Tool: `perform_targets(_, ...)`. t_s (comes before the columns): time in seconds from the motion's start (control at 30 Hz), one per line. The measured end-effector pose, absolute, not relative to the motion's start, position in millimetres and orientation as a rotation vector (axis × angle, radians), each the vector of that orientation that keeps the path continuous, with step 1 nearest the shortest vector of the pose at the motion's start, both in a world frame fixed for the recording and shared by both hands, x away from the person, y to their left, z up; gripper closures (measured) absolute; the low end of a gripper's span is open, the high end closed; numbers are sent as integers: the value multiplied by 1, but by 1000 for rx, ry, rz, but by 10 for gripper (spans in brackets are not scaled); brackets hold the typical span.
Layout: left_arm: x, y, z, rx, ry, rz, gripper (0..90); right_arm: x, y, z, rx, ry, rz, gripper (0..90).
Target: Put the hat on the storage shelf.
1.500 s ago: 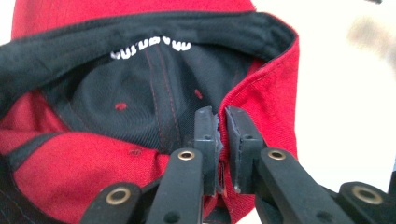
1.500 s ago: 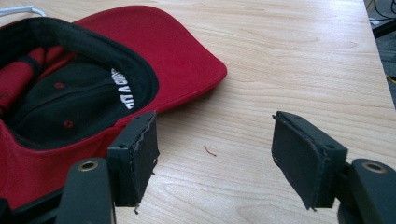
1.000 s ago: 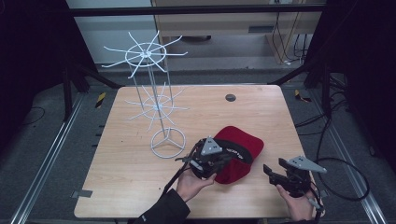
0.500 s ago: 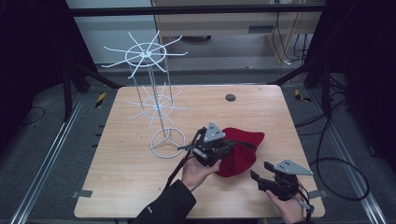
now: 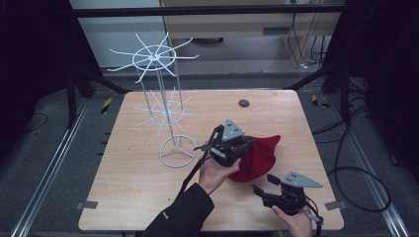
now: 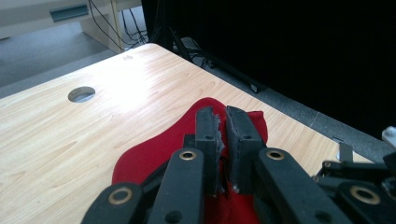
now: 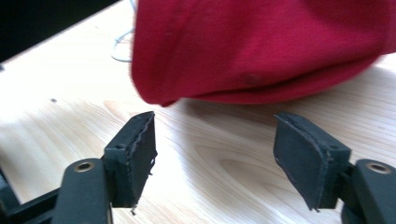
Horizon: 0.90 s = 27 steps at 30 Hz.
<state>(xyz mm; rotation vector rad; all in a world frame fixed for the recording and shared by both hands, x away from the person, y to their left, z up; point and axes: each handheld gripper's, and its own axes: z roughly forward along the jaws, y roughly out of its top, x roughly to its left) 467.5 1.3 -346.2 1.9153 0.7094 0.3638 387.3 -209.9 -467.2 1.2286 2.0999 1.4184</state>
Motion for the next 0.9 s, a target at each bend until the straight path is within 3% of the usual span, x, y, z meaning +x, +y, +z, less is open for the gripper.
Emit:
perform_targets(0.27,469,-2,-347,1899,715,373,837,394,-193,-469,1261,2079,1514,205)
perform_targets(0.37,467,-3,-346,1893,712,371,837,398,-186,-470,1282,2071,1518,228)
perform_targets(0.47,465,-2,-344,1886,706,368,837,401,-186,-469,1307,2038,1529,343)
perform_targets(0.67,464,-1,-342,1891,696,362,837,403,-198,-465,1324,2027,1526,726)
perform_targets(0.8,462,1,-342,1892,689,360,837,402,-208,-461,1354,2001,1538,829)
perform_targets(0.9,461,5,-342,1896,685,362,837,400,-219,-455,1358,1961,1514,847)
